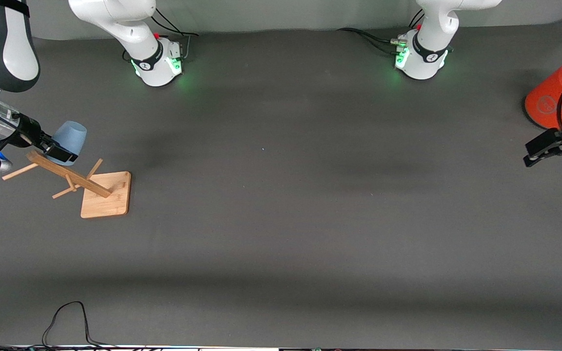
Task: Rotate and upright cup with both arms
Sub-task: 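Pull the light blue cup away from the wooden stand with the right gripper, then carry the blue cup to the table middle and lower it with the right gripper, then open the right gripper, leaving the cup on its side, and raise it, then grasp the lying cup with the left gripper while the right gripper withdraws, then lift and rotate the cup upright with the left gripper, carrying it aside, then set the cup upright on the table and open the left gripper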
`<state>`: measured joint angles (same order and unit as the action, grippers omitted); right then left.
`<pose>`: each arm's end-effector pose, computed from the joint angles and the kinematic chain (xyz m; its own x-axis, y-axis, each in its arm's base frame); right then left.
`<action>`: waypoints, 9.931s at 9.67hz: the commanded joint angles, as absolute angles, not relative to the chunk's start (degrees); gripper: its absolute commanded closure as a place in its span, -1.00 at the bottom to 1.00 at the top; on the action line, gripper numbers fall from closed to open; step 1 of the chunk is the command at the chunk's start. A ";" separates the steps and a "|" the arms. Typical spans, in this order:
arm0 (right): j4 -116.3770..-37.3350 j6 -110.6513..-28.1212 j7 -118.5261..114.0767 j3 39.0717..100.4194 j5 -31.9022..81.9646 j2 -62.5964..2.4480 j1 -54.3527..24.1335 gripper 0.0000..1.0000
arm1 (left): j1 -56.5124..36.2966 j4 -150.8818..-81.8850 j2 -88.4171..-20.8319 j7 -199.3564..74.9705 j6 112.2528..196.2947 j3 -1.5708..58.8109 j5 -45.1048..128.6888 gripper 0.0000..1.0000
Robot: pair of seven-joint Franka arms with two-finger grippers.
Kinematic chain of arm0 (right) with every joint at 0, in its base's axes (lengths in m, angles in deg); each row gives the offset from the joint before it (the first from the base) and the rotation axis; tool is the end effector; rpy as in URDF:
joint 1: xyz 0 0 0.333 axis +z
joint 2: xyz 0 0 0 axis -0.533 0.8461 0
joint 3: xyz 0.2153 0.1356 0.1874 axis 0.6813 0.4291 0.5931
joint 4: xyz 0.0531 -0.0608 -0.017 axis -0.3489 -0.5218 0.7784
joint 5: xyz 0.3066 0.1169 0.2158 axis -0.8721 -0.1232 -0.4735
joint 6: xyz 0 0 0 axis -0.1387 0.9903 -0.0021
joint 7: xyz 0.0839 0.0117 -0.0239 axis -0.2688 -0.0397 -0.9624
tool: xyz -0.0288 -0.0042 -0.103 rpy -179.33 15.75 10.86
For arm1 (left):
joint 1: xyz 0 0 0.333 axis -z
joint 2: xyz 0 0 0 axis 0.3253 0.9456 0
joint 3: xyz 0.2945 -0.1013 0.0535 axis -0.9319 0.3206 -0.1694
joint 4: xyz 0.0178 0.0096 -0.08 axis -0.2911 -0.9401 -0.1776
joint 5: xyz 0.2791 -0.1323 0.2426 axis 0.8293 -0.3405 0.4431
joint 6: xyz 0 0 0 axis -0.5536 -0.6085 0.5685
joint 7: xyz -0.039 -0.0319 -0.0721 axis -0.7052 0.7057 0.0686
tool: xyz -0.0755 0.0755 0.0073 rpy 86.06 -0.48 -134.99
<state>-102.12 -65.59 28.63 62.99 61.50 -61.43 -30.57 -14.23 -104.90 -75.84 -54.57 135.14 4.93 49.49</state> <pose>0.4904 -0.0932 0.4463 0.8014 -0.5911 -0.0914 -0.5932 -0.8050 0.0043 0.5912 0.0029 0.6093 0.9956 -0.0062 0.0931 -0.0075 -0.9999 0.0135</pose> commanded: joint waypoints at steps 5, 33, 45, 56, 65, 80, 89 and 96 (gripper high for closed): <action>-102.73 -65.13 29.88 62.54 61.35 -63.64 -29.92 -0.24 | -14.85 -105.00 -75.06 -47.06 134.67 4.23 45.42 -1.00; -44.90 -63.28 148.52 63.15 58.71 0.41 33.36 -0.19 | -15.47 -104.21 -71.89 -46.25 132.04 4.23 43.93 -1.00; -43.13 -62.40 148.36 63.07 58.71 0.53 33.10 -1.00 | -15.29 -104.21 -71.11 -45.81 133.96 4.23 44.02 -1.00; -45.50 -27.00 103.60 62.19 55.64 -28.90 16.95 -1.00 | -4.08 -105.70 -66.54 -60.00 136.34 4.23 48.31 -1.00; -66.85 -32.59 29.95 68.77 56.34 -52.83 -23.12 -1.00 | 29.14 -104.74 -49.07 -99.40 142.32 4.32 62.03 -1.00; -68.80 -46.93 -0.80 69.48 61.53 -52.13 -28.78 -1.00 | 43.94 -97.35 -34.54 -92.48 132.48 4.58 75.04 1.00; -68.36 -46.75 -0.71 69.57 61.35 -50.99 -28.08 -1.00 | 20.44 -96.12 -56.40 -80.28 132.99 -1.22 57.32 1.00; -68.54 -46.93 -0.80 69.57 61.35 -51.08 -27.99 -1.00 | -4.28 -117.25 -75.29 -53.59 152.39 -1.39 44.21 1.00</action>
<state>-68.24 -46.35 0.34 69.67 60.87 -50.74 -28.11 -1.65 -106.47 -68.37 -58.55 147.32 -2.13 46.24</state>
